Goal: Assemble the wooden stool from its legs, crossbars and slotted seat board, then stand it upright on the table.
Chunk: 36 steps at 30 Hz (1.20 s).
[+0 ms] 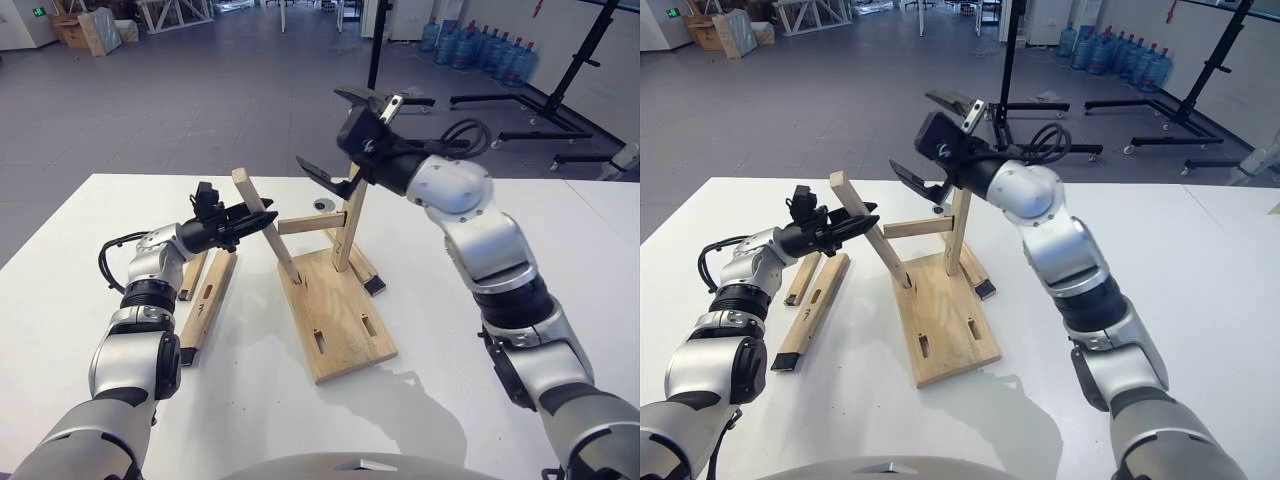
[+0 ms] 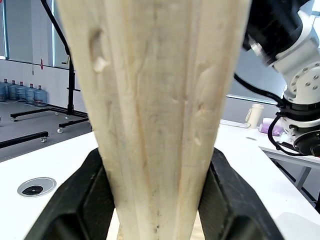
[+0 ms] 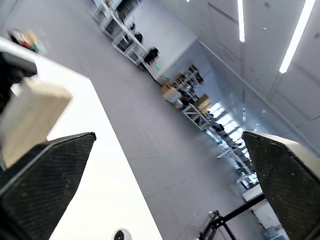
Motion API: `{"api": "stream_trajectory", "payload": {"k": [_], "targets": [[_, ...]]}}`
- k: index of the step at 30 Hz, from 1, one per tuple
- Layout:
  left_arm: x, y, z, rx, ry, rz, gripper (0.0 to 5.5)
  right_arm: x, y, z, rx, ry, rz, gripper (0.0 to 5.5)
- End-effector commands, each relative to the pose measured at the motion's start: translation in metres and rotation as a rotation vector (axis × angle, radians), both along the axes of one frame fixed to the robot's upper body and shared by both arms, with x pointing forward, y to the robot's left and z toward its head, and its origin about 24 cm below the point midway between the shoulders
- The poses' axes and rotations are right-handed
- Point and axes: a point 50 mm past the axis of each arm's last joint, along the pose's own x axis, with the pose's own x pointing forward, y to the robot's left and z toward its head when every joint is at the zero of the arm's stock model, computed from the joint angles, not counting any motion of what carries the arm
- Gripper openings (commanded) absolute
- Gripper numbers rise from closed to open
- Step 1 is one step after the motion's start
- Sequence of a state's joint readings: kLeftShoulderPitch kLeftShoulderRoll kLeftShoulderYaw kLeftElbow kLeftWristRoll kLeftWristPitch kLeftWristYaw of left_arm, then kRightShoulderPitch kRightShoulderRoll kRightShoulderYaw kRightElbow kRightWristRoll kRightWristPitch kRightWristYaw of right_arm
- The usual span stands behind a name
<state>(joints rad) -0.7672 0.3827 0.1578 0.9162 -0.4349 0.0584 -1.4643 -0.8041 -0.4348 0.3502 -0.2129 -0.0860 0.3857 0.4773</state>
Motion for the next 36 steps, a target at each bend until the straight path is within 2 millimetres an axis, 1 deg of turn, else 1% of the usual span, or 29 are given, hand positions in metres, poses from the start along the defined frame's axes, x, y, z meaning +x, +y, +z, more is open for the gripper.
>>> {"api": "stream_trajectory", "payload": {"k": [1, 3, 7, 11, 14, 17, 22, 27, 32, 36], "targets": [[-0.002, -0.004, -0.008, 0.039, 0.076, -0.011, 2.01, 0.004, 0.013, -0.011, -0.105, -0.079, -0.016, 5.4], [-0.001, -0.006, -0.006, 0.042, 0.087, -0.017, 2.01, 0.008, 0.016, -0.019, -0.148, -0.111, -0.037, 5.4], [0.001, -0.008, -0.003, 0.073, 0.111, -0.013, 2.01, 0.019, 0.017, -0.027, -0.165, -0.127, -0.095, 5.4], [0.002, -0.011, -0.006, 0.116, 0.119, -0.01, 2.01, 0.025, 0.012, -0.034, -0.183, -0.113, -0.13, 5.4], [0.002, -0.015, -0.01, 0.175, 0.101, -0.004, 2.01, 0.028, 0.007, -0.043, -0.212, -0.096, -0.151, 5.4], [0.003, -0.017, -0.01, 0.187, 0.117, 0.001, 2.01, 0.029, 0.003, -0.048, -0.211, -0.072, -0.16, 5.4], [0.006, -0.015, -0.007, 0.124, 0.193, 0.014, 2.01, 0.029, -0.003, -0.052, -0.191, -0.042, -0.168, 5.4], [0.006, -0.016, -0.01, 0.129, 0.247, 0.017, 2.01, 0.027, -0.003, -0.055, -0.181, -0.026, -0.161, 5.4], [0.006, -0.025, -0.007, 0.165, 0.202, -0.024, 2.01, 0.028, -0.003, -0.057, -0.18, -0.017, -0.165, 5.4], [0.006, -0.027, -0.005, 0.195, 0.182, -0.05, 2.01, 0.028, -0.003, -0.058, -0.178, -0.011, -0.167, 5.4]]}}
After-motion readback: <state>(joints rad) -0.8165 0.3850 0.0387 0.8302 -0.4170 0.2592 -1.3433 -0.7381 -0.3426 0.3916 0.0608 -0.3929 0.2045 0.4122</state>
